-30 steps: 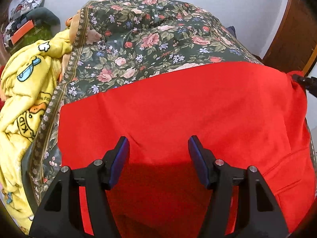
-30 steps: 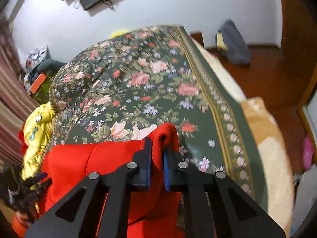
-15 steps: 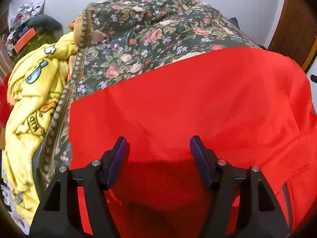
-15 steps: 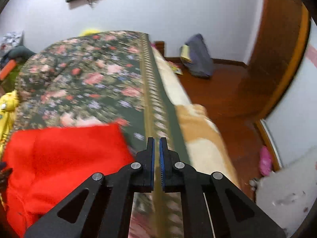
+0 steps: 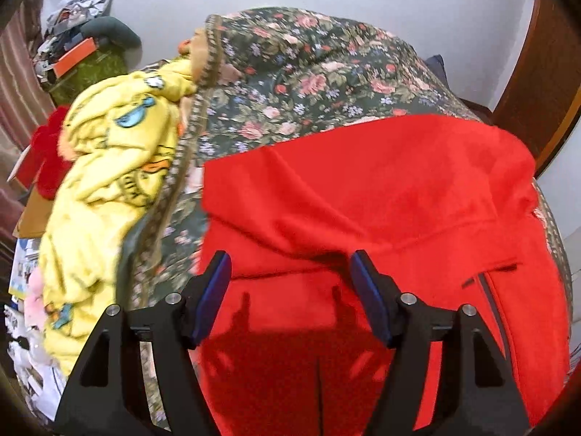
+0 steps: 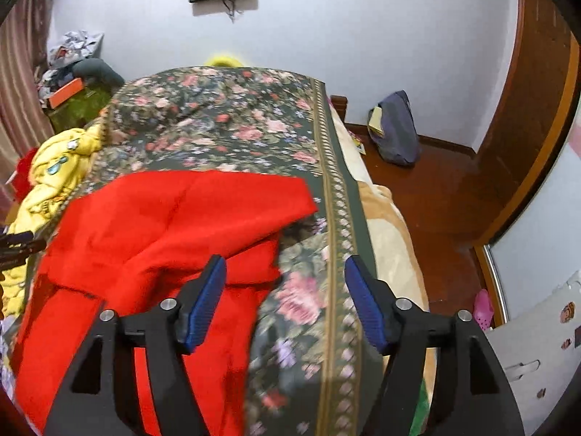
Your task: Fold large clothes
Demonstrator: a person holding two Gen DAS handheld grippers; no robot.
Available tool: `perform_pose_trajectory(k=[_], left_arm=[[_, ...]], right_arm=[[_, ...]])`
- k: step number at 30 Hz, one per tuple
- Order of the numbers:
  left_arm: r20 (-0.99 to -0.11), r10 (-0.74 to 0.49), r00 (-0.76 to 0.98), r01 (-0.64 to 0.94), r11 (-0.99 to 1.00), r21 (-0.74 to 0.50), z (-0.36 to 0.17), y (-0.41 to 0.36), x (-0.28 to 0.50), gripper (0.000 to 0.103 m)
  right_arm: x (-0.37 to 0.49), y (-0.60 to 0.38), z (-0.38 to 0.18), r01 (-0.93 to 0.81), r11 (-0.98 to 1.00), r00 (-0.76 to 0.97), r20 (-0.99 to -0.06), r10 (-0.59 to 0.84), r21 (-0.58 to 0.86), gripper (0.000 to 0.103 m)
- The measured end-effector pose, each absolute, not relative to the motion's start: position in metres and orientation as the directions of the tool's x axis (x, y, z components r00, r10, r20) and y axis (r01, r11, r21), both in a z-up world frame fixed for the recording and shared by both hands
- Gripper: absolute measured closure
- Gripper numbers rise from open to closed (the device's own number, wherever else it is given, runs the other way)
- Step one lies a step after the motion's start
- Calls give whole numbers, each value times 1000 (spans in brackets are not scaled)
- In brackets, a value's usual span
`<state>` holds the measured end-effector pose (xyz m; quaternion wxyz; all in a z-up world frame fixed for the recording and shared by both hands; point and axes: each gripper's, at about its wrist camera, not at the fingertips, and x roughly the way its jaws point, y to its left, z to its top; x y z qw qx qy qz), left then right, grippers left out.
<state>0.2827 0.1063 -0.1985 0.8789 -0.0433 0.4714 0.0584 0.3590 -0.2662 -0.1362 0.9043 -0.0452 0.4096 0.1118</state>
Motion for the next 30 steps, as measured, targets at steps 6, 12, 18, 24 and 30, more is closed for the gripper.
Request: perform_pose_trajectory(k=[6,12,18,24,30], left_arm=[[-830,56,555,-154,987,-36,-184,129,243,28],[-857,10,516,-173,981,-92,-203,151,208,20],[-899,-54,435,-193,969,-152,-242,166,174,20],[-923,-139,358,-244,941,-236,-277,175,143,20],[-912,-228,340,-295,895,-334,-295,175,120,20]], right_arm=[[335,-246,-136,-281,960,623,-763,172,-13,26],[314,-241,-152,-327,944,542,-809,226,44,26],[291,-254,-183,-288,942,411,-866,284,172,26],[266,-272,-207,-223,942,326,-891,315,251,26],[251,-284,-216,-185,940,299,-895,330,285,26]])
